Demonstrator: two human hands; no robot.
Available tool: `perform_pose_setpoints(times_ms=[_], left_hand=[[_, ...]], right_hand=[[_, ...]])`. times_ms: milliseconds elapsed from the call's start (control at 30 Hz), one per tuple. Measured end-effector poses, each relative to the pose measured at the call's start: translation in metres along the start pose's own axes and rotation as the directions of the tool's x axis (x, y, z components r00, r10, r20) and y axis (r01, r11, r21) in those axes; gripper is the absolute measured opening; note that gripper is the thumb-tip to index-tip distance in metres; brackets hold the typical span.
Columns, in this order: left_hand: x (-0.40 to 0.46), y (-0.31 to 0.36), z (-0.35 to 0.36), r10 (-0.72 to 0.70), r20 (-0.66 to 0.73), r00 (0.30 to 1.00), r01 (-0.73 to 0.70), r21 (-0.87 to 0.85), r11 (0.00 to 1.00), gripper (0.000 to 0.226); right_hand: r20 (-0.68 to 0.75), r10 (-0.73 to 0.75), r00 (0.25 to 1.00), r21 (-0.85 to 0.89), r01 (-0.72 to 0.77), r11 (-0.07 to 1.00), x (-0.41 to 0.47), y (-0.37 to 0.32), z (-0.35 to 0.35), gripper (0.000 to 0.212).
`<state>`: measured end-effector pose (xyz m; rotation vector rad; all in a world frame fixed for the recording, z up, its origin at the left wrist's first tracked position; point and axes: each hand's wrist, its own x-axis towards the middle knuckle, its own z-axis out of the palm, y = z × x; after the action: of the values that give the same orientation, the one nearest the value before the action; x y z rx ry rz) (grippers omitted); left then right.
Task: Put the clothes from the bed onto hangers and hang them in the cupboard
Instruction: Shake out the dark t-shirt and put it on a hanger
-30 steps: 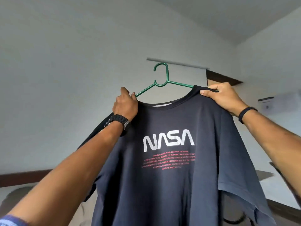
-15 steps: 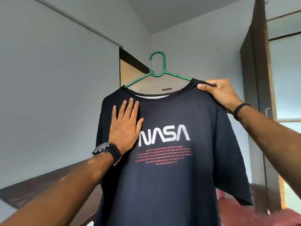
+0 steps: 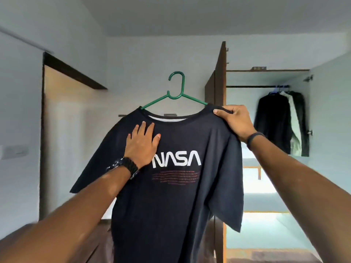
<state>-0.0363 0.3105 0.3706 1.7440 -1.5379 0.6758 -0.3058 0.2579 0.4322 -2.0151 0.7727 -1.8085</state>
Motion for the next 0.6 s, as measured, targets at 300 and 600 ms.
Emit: perform_pose_setpoints(times_ms=[300, 600], left_hand=[[0.097, 0.24, 0.057, 0.146, 0.108, 0.983, -0.081, -0.461, 0.883, 0.048], [0.152, 0.461, 0.153, 0.194, 0.128, 0.973, -0.053, -0.691, 0.721, 0.047]], right_hand=[[-0.158, -0.042, 0.987, -0.341, -0.015, 0.94, 0.063, 0.02, -0.209, 0.039], [-0.211, -0.076, 0.974, -0.587, -0.064, 0.807, 0.12, 0.092, -0.402, 0.043]])
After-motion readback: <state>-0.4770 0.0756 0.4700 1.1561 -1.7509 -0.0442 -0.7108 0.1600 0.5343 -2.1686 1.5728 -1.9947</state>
